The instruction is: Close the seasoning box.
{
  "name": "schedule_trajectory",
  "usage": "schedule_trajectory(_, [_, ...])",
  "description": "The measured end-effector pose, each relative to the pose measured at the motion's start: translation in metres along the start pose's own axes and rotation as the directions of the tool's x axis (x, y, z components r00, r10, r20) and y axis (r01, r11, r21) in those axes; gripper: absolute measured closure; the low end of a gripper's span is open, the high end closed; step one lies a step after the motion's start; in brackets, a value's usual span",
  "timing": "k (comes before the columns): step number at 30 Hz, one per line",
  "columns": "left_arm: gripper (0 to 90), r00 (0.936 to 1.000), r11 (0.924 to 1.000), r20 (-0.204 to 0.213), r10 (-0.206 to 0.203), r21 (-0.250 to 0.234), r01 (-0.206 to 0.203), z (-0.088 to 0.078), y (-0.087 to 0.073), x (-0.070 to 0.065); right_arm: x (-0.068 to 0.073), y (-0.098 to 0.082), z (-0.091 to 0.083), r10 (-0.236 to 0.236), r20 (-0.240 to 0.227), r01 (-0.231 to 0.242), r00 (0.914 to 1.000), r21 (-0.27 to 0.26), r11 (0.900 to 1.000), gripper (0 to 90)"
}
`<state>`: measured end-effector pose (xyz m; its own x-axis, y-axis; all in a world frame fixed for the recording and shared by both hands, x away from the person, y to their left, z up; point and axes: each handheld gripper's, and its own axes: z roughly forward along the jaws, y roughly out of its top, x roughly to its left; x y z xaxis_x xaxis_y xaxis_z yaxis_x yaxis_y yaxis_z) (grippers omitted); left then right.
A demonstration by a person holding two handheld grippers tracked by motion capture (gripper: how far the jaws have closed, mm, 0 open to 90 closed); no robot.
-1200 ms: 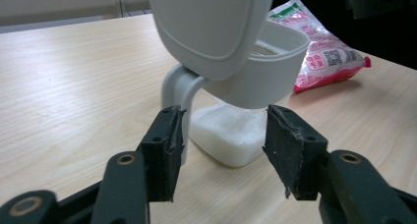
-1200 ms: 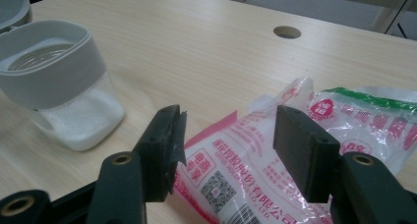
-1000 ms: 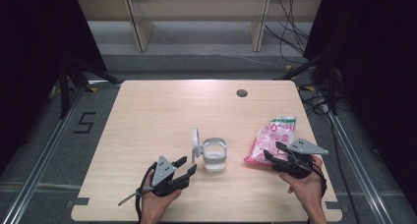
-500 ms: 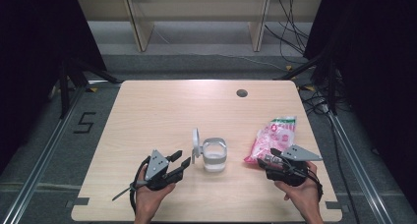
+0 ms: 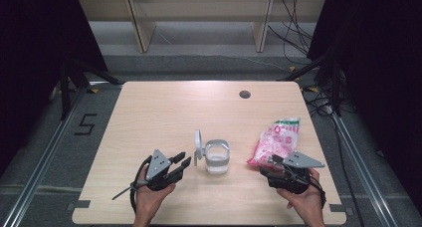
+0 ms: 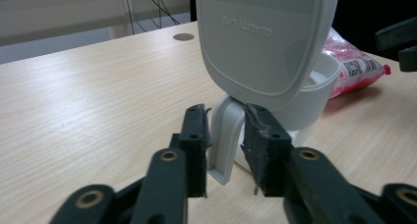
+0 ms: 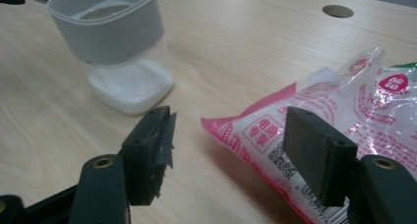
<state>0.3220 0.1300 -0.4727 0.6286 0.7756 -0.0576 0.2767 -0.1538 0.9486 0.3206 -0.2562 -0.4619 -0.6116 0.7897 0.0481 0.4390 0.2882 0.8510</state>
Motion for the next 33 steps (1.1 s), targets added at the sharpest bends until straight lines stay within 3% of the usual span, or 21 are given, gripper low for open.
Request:
schedule_trajectory(3, [77.3,0.9997,0.9997,0.006,0.025,-0.007,-0.025,0.002,0.001,0.000,0.002,-0.001,-0.002,-0.004,0.010,0.004,0.9999,0.004,1.000,36.3])
schedule_trajectory(5, [82.3,0.9994,0.9995,-0.010,0.032,-0.007,-0.032,0.002,0.001,0.000,0.001,-0.001,-0.002,-0.013,-0.016,0.014,0.9998,0.013,1.000,36.3])
schedule_trajectory(6, [84.5,0.9997,0.9997,-0.009,0.021,-0.011,-0.021,0.003,0.001,-0.001,0.005,-0.002,-0.002,0.022,0.003,-0.022,0.9998,0.013,1.000,36.4])
schedule_trajectory(9, [89.0,0.9986,0.9986,-0.020,0.048,-0.022,-0.049,0.006,0.002,0.000,0.004,-0.002,-0.001,-0.017,-0.008,0.017,0.9998,0.012,1.000,36.6])
schedule_trajectory(10, [89.2,0.9984,0.9982,-0.012,0.055,-0.024,-0.055,0.007,0.002,0.001,0.004,-0.002,-0.002,-0.022,-0.022,0.022,0.9995,0.017,1.000,36.8])
schedule_trajectory(12, [89.2,0.9984,0.9984,-0.020,0.053,-0.018,-0.054,0.008,0.003,0.000,0.006,-0.002,-0.002,-0.019,0.000,0.019,0.9998,0.011,1.000,36.8])
schedule_trajectory(16, [89.2,0.9988,0.9983,-0.010,0.048,-0.034,-0.048,0.009,0.006,0.001,0.007,-0.004,-0.003,-0.024,0.000,0.024,0.9997,0.013,1.000,37.1])
schedule_trajectory(17, [89.2,0.9991,0.9985,-0.004,0.042,-0.034,-0.042,0.010,0.007,0.000,0.009,-0.004,-0.003,0.005,0.000,-0.005,1.0000,0.023,1.000,37.0])
schedule_trajectory(22, [88.3,0.9984,0.9979,0.014,0.054,-0.037,-0.054,0.012,0.014,-0.003,0.008,-0.005,-0.002,-0.022,-0.019,0.022,0.9996,0.018,1.000,37.0])
schedule_trajectory(25, [88.9,0.9974,0.9968,0.025,0.068,-0.043,-0.067,0.014,0.017,-0.003,0.010,-0.006,-0.002,-0.003,-0.017,0.003,0.9999,0.019,1.000,37.0])
schedule_trajectory(28, [89.3,0.9972,0.9969,0.024,0.071,-0.036,-0.070,0.015,0.019,-0.005,0.008,-0.007,-0.002,-0.034,-0.024,0.034,0.9991,0.021,0.999,37.1])
schedule_trajectory(33, [89.3,0.9955,0.9955,0.027,0.091,-0.031,-0.090,0.018,0.022,-0.006,0.009,-0.008,-0.003,-0.020,-0.008,0.020,0.9998,0.026,0.999,37.1])
